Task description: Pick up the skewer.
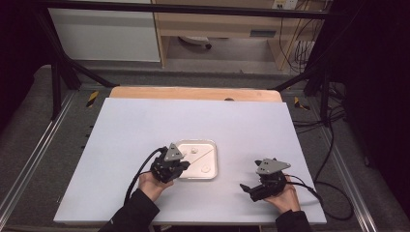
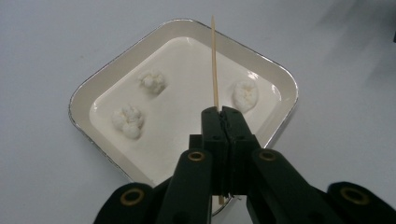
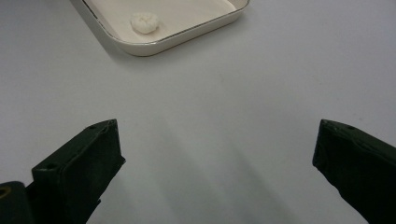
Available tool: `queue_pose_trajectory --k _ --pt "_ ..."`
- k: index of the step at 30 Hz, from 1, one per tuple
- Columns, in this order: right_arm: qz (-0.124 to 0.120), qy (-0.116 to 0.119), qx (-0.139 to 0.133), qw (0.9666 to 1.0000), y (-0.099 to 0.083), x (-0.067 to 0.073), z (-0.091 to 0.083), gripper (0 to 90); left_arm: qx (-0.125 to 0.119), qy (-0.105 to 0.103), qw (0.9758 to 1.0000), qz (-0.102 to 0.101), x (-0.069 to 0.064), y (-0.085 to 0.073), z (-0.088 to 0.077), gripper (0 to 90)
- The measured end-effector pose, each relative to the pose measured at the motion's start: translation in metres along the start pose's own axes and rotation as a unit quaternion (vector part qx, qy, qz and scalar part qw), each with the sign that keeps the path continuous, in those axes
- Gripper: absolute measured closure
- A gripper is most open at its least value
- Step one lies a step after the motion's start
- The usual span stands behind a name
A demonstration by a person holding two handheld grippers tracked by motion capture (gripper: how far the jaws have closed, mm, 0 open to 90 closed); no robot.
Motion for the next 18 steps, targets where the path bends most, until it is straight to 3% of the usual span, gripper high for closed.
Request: queue_pose_trajectory --k 3,9,12,16,18 --pt "-0.033 -0.012 0.015 0.9993 0.006 0.006 0.004 4.6 -0.001 -0.006 1.0000 0.003 -0.002 0.003 -0.001 88.5" --pt "-0.065 -0.019 0.030 0.9973 0.015 0.011 0.007 7.1 -0.002 -0.014 0.9999 0.009 -0.008 0.006 0.000 88.5" --pt "-0.096 -0.027 0.043 0.9941 0.023 0.015 0.010 8.2 -0.003 -0.021 0.9996 0.018 -0.014 0.011 0.000 88.5" --pt "-0.111 -0.030 0.047 0.9923 0.029 0.018 0.011 9.3 -0.003 -0.026 0.9993 0.026 -0.019 0.014 0.000 88.5" --pt "-0.135 -0.038 0.055 0.9886 0.033 0.022 0.012 11.5 -0.005 -0.029 0.9991 0.030 -0.021 0.017 -0.001 88.5"
Point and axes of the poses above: each handheld gripper's, and its own axes: z roughly forward along the jaws, y roughly out of its top, x roughly to its left, the point moved 3 cm from there along z, roughly forward along the jaws, and after that the axes turned 15 degrees about y, right-handed, at the moved point
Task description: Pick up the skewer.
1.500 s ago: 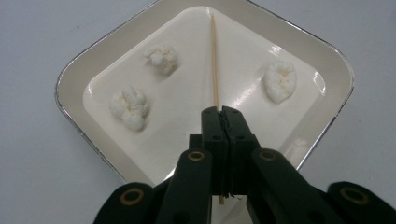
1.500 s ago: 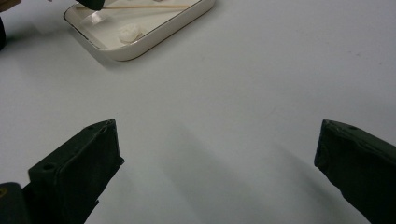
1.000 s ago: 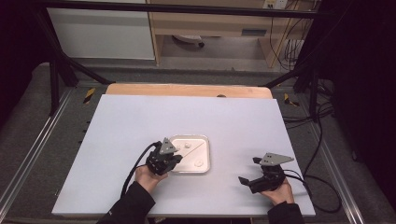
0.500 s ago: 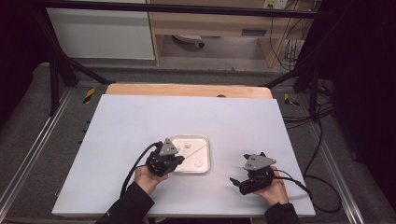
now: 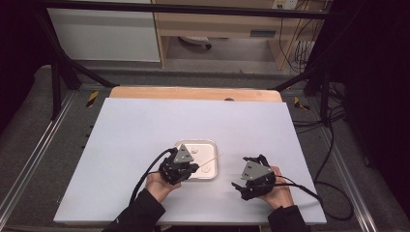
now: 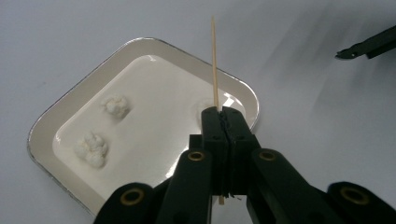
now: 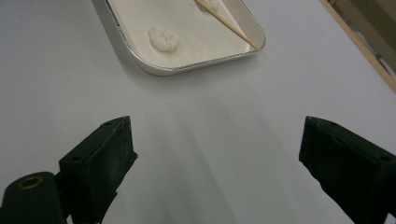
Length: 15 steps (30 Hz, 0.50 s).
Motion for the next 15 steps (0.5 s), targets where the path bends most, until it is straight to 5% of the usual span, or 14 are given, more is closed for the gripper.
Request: queue_pose_trajectory --k 8,15 --pt "-0.043 -0.013 0.027 0.9986 0.008 0.003 0.004 16.2 0.000 -0.013 0.9997 0.021 -0.012 0.009 0.003 88.5" --pt "-0.095 -0.025 0.046 0.9941 0.014 0.007 0.009 24.5 0.005 -0.026 0.9987 0.045 -0.024 0.014 0.006 88.5"
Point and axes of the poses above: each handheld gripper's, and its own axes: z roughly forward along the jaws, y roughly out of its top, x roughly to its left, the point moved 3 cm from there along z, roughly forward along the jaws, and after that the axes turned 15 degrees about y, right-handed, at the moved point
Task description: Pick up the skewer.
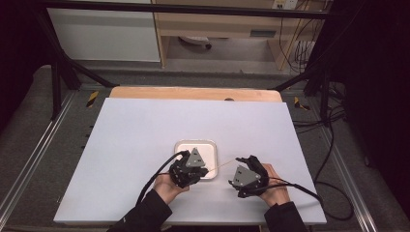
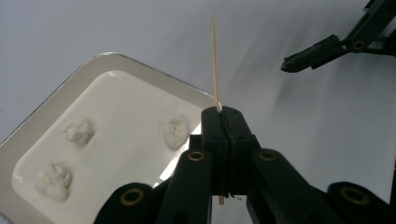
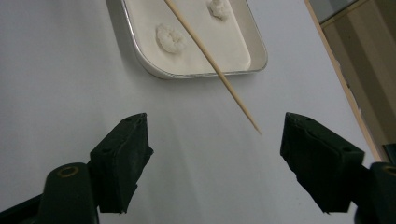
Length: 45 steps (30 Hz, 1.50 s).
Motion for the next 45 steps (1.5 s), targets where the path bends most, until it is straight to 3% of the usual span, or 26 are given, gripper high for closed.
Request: queue_pose_trajectory --k 12,14,22,29,36,45 --pt "-0.075 -0.012 0.025 0.9968 0.005 0.003 0.004 40.4 0.006 -0.018 0.9995 0.025 -0.014 0.011 0.006 88.5" --pt "-0.078 -0.014 0.027 0.9965 0.005 0.003 0.005 41.9 0.008 -0.021 0.9993 0.031 -0.015 0.012 0.008 88.5" --pt "-0.123 -0.015 0.048 0.9912 0.004 0.006 0.009 58.0 0.009 -0.029 0.9987 0.041 -0.019 0.016 0.009 88.5" --pt "-0.142 -0.013 0.055 0.9882 0.004 0.007 0.011 67.5 0.010 -0.033 0.9984 0.044 -0.020 0.016 0.008 88.5" --pt "-0.178 -0.017 0.069 0.9815 0.003 0.006 0.014 78.2 0.010 -0.038 0.9982 0.045 -0.019 0.016 0.008 88.5" --pt "-0.196 -0.015 0.073 0.9778 0.003 0.007 0.014 86.5 0.012 -0.040 0.9978 0.051 -0.018 0.016 0.009 88.5"
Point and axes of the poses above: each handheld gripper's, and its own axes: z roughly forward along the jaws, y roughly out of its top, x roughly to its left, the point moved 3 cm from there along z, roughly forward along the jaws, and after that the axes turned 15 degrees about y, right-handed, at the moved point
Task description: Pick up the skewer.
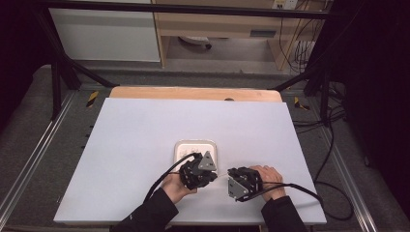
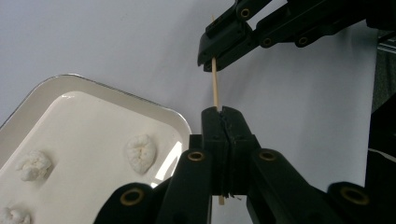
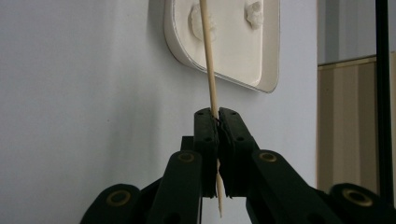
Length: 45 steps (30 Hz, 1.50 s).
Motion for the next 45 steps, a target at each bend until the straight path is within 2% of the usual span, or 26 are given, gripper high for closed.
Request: queue_pose_trajectory --k 3,9,11,14,17,18,20,25,26,31,45 --pt "-0.017 0.001 0.006 0.9998 0.000 0.001 0.001 88.2 -0.002 0.001 1.0000 -0.001 0.002 0.000 -0.001 88.4" --pt "-0.026 -0.004 0.011 0.9996 0.001 0.001 -0.001 88.8 -0.002 0.000 1.0000 -0.009 0.004 0.000 0.001 87.7" --pt "-0.028 -0.006 0.014 0.9995 0.001 0.001 -0.001 88.8 -0.002 0.005 1.0000 -0.006 0.005 0.000 0.000 84.8" --pt "-0.039 -0.005 0.035 0.9986 0.000 0.002 0.001 88.9 0.012 0.014 0.9998 0.002 0.006 0.001 0.000 72.5" --pt "-0.034 -0.005 0.044 0.9984 0.000 0.004 0.002 88.8 0.044 0.015 0.9989 0.012 0.007 0.001 0.004 69.8" --pt "-0.034 -0.005 0.044 0.9984 0.000 0.004 0.002 88.8 0.044 0.015 0.9989 0.012 0.007 0.001 0.004 69.6" --pt "-0.045 -0.006 0.044 0.9980 0.001 0.002 0.003 88.9 0.059 0.010 0.9981 0.011 0.006 0.001 0.008 69.7" --pt "-0.042 -0.007 0.051 0.9978 0.003 0.002 0.002 88.9 0.090 -0.005 0.9956 0.025 0.003 0.002 0.016 73.8" --pt "-0.054 -0.008 0.048 0.9973 0.003 0.000 0.002 88.9 0.098 -0.010 0.9947 0.030 0.002 0.002 0.018 75.7" --pt "-0.061 -0.006 0.050 0.9968 0.004 0.001 0.003 88.9 0.112 -0.017 0.9927 0.041 0.000 0.003 0.021 82.4" --pt "-0.060 0.000 0.057 0.9965 0.005 0.003 0.004 88.9 0.129 -0.012 0.9898 0.061 -0.003 0.007 0.025 84.5"
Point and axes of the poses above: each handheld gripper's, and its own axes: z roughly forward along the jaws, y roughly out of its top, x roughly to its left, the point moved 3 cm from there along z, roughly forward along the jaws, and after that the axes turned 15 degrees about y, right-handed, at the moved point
